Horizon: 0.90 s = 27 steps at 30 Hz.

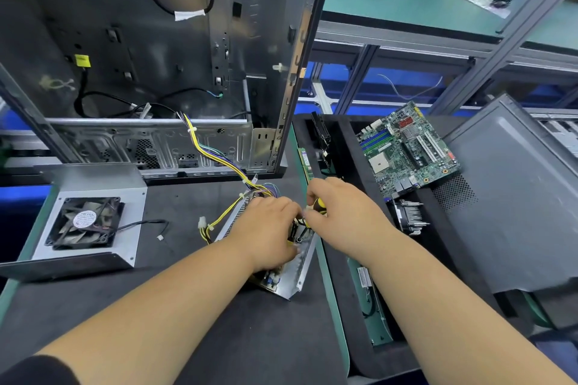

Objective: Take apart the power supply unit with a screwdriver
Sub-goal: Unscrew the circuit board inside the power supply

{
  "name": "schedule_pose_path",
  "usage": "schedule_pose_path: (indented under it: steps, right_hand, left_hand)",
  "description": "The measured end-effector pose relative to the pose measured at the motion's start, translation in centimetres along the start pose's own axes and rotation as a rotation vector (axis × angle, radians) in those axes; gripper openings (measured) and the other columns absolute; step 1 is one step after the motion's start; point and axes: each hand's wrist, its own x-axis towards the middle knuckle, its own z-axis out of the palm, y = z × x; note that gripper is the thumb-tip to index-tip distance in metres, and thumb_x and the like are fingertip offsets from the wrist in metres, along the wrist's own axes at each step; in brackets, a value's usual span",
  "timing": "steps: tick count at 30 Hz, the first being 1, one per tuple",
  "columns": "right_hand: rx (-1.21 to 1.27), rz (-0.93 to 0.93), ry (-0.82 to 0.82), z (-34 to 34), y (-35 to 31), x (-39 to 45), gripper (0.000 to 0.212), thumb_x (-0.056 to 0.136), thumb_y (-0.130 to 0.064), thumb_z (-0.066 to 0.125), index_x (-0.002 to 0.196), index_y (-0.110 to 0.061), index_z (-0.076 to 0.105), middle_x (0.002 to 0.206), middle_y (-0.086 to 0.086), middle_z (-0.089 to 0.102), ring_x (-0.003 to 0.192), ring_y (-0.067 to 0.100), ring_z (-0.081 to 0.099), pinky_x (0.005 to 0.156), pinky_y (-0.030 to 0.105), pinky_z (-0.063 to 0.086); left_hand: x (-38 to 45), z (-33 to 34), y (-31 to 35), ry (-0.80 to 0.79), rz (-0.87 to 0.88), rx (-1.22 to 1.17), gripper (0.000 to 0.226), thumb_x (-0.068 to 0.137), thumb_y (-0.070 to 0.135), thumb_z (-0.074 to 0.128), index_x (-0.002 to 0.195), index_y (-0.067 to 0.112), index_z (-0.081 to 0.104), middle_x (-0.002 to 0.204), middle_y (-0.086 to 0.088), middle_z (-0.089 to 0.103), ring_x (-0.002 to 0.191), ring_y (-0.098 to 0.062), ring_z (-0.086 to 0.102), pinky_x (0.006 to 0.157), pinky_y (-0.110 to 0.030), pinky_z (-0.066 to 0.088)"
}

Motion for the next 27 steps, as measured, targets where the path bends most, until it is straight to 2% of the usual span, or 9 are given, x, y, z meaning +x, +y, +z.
schedule_pose_path:
  steps: [2,5,7,11,14,17,21,27]
  right_hand:
    - [-0.122,-0.004,0.036,0.0,-0.1,0.0,0.029,0.094,-0.053,0.049,0.087,-0.025,0.049,0.077,-0.005,0.057,0.076,0.02,0.053,0.056,0.032,0.03]
    - [-0.061,0.014,-0.013,0.03,-0.09,0.19,0.018,0.097,-0.039,0.051,0.094,-0.022,0.046,0.069,-0.004,0.05,0.07,0.023,0.051,0.053,0.034,0.029]
    - [0.02,0.024,-0.027,-0.13,-0.1,0.24,0.016,0.092,-0.029,0.058,0.098,-0.022,0.045,0.074,-0.006,0.049,0.068,0.019,0.048,0.052,0.031,0.028]
    - [0.012,-0.017,-0.015,-0.41,0.04,0.23,0.02,0.081,-0.021,0.063,0.094,-0.023,0.049,0.093,-0.006,0.048,0.081,0.018,0.046,0.056,0.024,0.026]
    - [-0.066,-0.04,0.003,-0.24,0.04,0.2,0.016,0.084,-0.031,0.061,0.09,-0.022,0.049,0.09,-0.004,0.049,0.08,0.021,0.049,0.061,0.031,0.029]
    - [-0.184,-0.06,0.053,-0.2,0.09,0.29,0.022,0.094,-0.042,0.051,0.09,-0.022,0.046,0.083,-0.005,0.055,0.077,0.023,0.052,0.06,0.034,0.029]
    - [-0.138,-0.037,0.02,-0.29,0.1,0.53,0.015,0.096,-0.034,0.051,0.091,-0.023,0.042,0.079,-0.007,0.048,0.073,0.022,0.047,0.054,0.033,0.024]
    - [-0.037,-0.019,-0.05,-0.29,-0.12,0.42,0.014,0.089,-0.024,0.058,0.094,-0.023,0.045,0.094,-0.003,0.053,0.085,0.022,0.05,0.064,0.032,0.033]
  left_hand:
    - [-0.01,0.0,0.01,-0.006,0.0,0.01,0.062,0.079,0.056,0.061,0.132,0.028,0.045,0.126,0.01,0.049,0.119,-0.018,0.044,0.104,-0.034,0.029]
    - [-0.07,-0.04,0.02,0.004,0.004,0.0,0.058,0.079,0.055,0.062,0.127,0.028,0.045,0.123,0.009,0.048,0.117,-0.019,0.044,0.101,-0.033,0.027]
    - [-0.1,-0.07,0.02,0.01,0.01,0.003,0.054,0.078,0.054,0.063,0.123,0.029,0.045,0.122,0.009,0.048,0.116,-0.019,0.044,0.101,-0.033,0.026]
    - [-0.07,-0.06,0.03,0.004,0.006,0.007,0.057,0.078,0.055,0.063,0.126,0.03,0.045,0.125,0.01,0.049,0.118,-0.018,0.045,0.103,-0.034,0.027]
    - [-0.06,-0.08,0.04,0.0,0.004,0.008,0.056,0.078,0.054,0.063,0.125,0.03,0.045,0.124,0.01,0.049,0.116,-0.018,0.045,0.103,-0.034,0.028]
    - [-0.11,-0.12,0.1,0.001,0.001,0.019,0.056,0.078,0.053,0.063,0.125,0.027,0.045,0.121,0.008,0.048,0.115,-0.019,0.044,0.102,-0.034,0.028]
    - [-0.19,-0.08,0.19,0.016,0.002,0.021,0.054,0.08,0.053,0.063,0.124,0.029,0.043,0.122,0.009,0.047,0.115,-0.018,0.043,0.1,-0.032,0.024]
    - [-0.17,-0.13,0.19,0.007,-0.001,0.017,0.055,0.08,0.052,0.062,0.126,0.03,0.043,0.126,0.01,0.047,0.119,-0.017,0.043,0.104,-0.033,0.024]
